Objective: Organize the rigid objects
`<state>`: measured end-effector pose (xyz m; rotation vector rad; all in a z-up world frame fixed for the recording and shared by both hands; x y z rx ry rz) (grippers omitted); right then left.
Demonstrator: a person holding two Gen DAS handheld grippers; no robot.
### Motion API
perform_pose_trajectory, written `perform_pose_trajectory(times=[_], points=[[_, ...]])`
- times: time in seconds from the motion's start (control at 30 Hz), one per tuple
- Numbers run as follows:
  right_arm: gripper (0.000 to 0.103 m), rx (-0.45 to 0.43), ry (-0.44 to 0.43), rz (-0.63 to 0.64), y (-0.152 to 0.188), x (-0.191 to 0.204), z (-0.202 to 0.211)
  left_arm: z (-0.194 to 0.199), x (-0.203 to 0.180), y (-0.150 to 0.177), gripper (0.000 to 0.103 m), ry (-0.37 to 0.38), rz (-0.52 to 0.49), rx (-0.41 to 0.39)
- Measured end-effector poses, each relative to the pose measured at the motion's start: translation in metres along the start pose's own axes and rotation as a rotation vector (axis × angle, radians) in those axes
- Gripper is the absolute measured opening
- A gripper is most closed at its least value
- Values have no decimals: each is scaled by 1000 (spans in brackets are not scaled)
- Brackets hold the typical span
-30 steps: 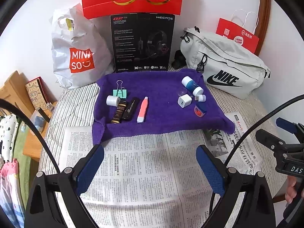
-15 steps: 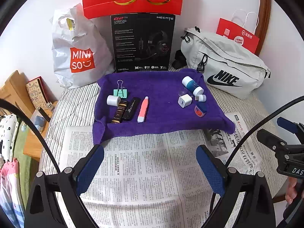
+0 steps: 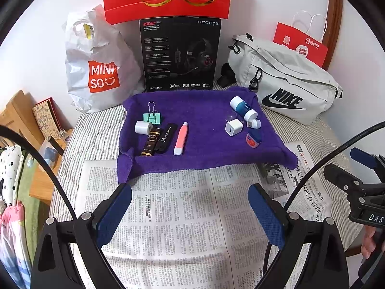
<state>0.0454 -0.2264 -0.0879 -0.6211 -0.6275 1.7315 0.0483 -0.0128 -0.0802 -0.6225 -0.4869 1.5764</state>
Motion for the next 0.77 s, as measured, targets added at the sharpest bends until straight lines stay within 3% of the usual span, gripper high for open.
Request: perform_pose_trajectory(times=[0.77], points=[[103, -3, 4, 8, -1, 0, 0, 3, -1, -3, 98, -6, -7, -11]])
Point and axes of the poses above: each gripper's, at about its wrist camera, not at the fingertips, and z roughly against the way its jaws point, x to its left, y to its underside, the point moved 7 cm from there along -z, roughly the way its jaws point, and after that the axes turned 9 degrees about z, right-handed, at the moved point
